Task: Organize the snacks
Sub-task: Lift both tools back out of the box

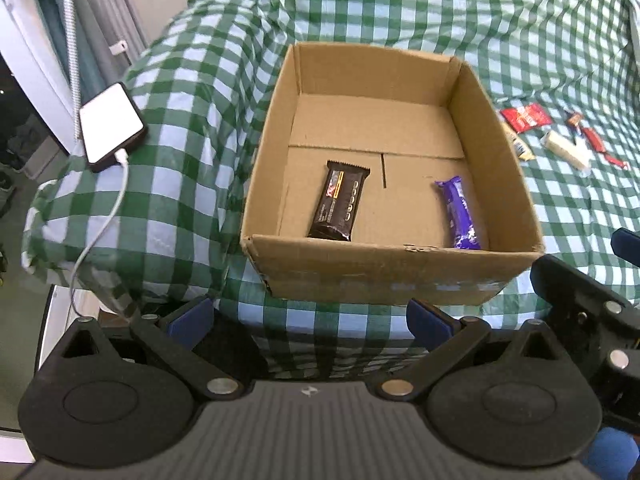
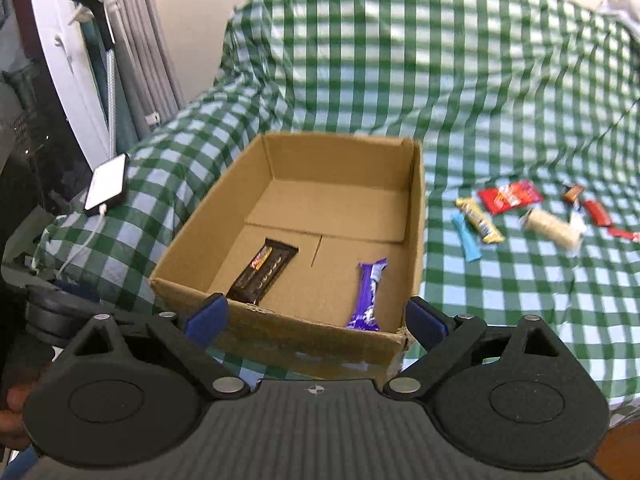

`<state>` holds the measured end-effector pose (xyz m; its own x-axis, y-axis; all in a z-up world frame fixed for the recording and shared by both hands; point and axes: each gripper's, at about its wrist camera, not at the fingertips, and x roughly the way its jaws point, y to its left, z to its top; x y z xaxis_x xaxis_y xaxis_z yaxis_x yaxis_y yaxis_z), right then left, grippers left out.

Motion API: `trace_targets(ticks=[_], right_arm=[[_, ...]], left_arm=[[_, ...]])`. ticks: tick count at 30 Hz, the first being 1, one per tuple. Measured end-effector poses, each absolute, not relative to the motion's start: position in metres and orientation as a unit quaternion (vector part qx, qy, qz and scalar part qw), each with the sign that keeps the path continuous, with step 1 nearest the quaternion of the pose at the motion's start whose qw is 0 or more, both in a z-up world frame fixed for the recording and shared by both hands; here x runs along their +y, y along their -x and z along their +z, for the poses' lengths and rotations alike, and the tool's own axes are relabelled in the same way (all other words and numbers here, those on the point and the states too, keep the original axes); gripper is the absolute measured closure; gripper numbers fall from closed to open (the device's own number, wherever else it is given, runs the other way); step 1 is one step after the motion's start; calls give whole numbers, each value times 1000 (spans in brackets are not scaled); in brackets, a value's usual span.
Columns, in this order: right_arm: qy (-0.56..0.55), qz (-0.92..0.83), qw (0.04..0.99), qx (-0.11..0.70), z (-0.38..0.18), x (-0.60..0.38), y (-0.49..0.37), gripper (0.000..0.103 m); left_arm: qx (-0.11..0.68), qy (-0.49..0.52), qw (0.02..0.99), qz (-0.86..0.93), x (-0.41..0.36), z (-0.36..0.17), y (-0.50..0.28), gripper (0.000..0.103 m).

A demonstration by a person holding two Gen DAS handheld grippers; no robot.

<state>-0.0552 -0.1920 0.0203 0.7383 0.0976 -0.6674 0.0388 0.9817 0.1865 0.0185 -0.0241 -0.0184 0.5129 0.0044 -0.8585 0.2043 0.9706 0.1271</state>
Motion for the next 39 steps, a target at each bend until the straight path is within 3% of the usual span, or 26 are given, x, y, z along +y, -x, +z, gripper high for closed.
trace_targets(ticks=[18,39], right_arm=[[-77,15,953,292,60,-179,122,3],[-83,20,951,296,56,-184,121,3]], left_arm=[[423,-106,898,-65,-19,19,39,0],[440,-118,888,-62,-24,9,32,0]])
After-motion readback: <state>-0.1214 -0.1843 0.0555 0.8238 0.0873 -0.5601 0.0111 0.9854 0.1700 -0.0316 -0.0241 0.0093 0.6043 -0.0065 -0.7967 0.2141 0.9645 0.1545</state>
